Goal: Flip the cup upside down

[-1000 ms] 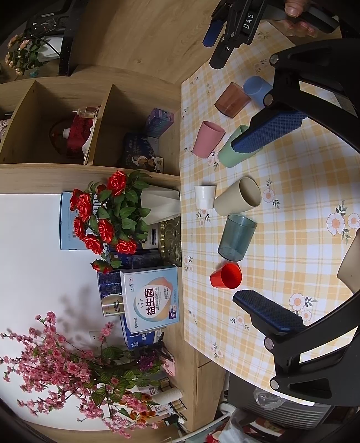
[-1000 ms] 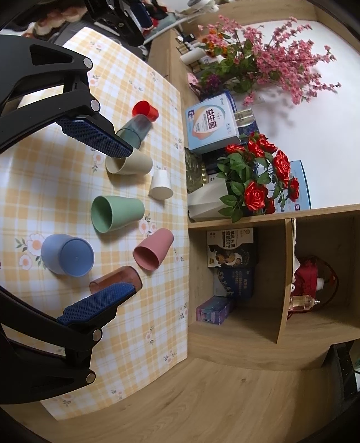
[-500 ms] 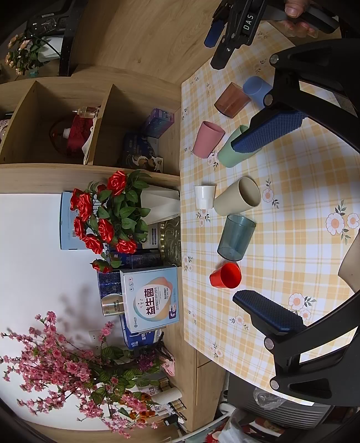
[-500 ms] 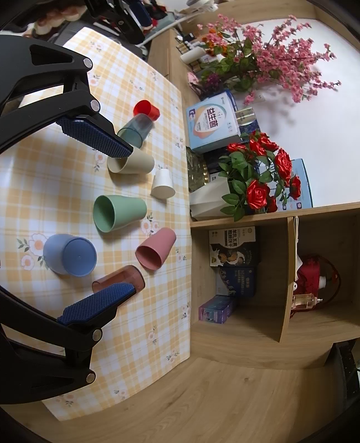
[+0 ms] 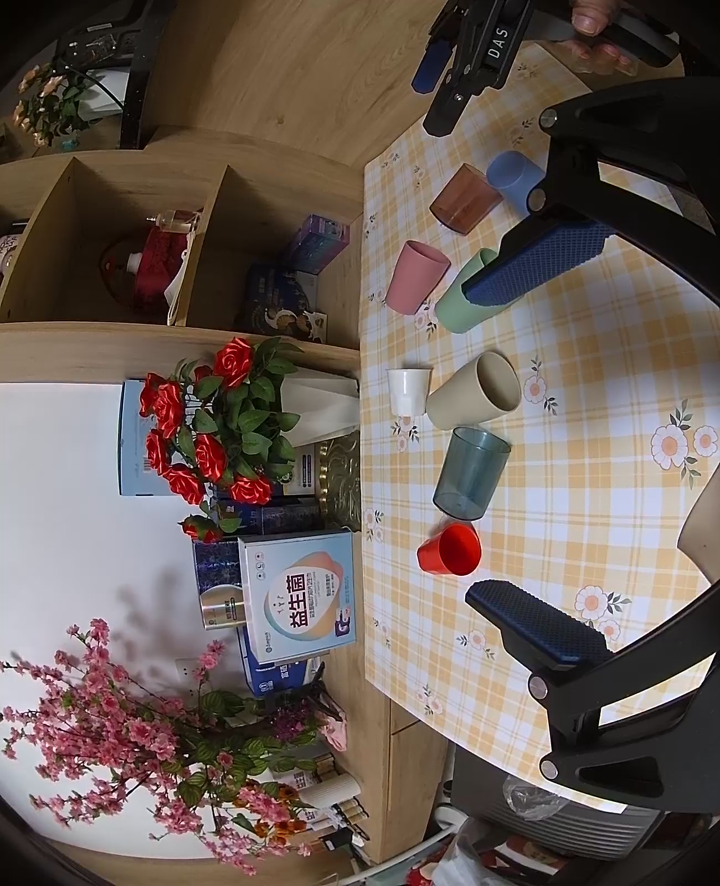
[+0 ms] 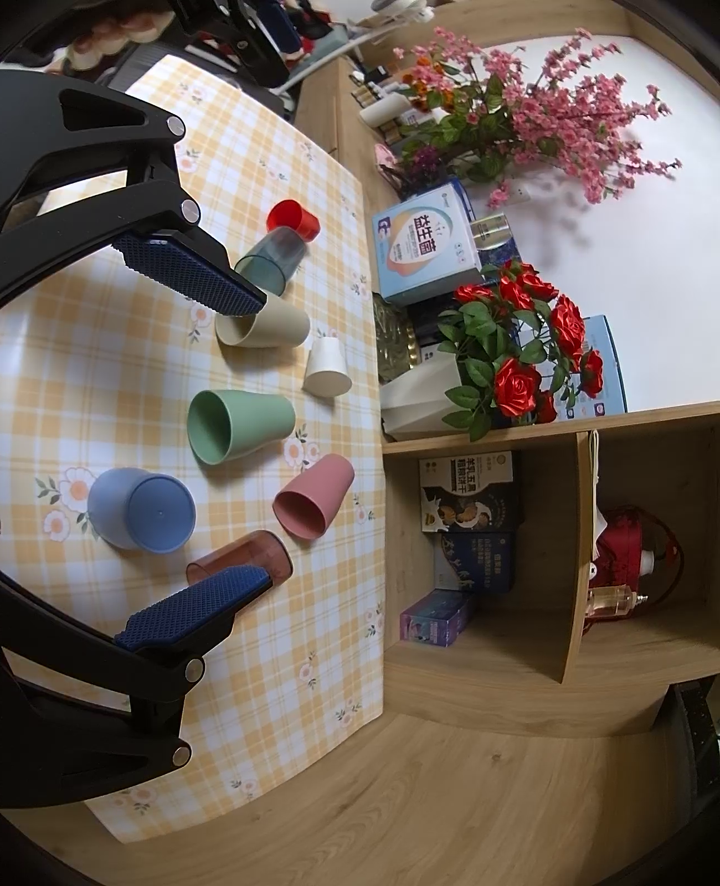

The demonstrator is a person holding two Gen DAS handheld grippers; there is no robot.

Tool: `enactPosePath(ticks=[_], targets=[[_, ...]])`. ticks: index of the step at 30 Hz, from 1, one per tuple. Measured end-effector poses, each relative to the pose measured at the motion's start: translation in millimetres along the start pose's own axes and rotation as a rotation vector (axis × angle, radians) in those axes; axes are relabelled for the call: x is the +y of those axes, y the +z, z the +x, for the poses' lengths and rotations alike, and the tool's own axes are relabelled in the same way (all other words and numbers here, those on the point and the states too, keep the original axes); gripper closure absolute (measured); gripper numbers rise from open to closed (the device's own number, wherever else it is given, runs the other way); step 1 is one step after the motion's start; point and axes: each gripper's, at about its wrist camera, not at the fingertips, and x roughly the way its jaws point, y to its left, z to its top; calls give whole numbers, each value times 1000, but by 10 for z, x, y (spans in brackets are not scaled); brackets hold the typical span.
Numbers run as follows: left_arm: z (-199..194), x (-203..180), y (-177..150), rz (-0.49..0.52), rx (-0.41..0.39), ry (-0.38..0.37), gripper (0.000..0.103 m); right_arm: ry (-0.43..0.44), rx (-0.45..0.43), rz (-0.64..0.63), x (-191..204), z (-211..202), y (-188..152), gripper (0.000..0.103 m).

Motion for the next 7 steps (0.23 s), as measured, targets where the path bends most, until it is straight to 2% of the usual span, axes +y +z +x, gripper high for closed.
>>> enactPosePath(ticks=[7], targets=[[43,26,11,-8,12,20,6,-3,7,13,-12,12,-42,14]])
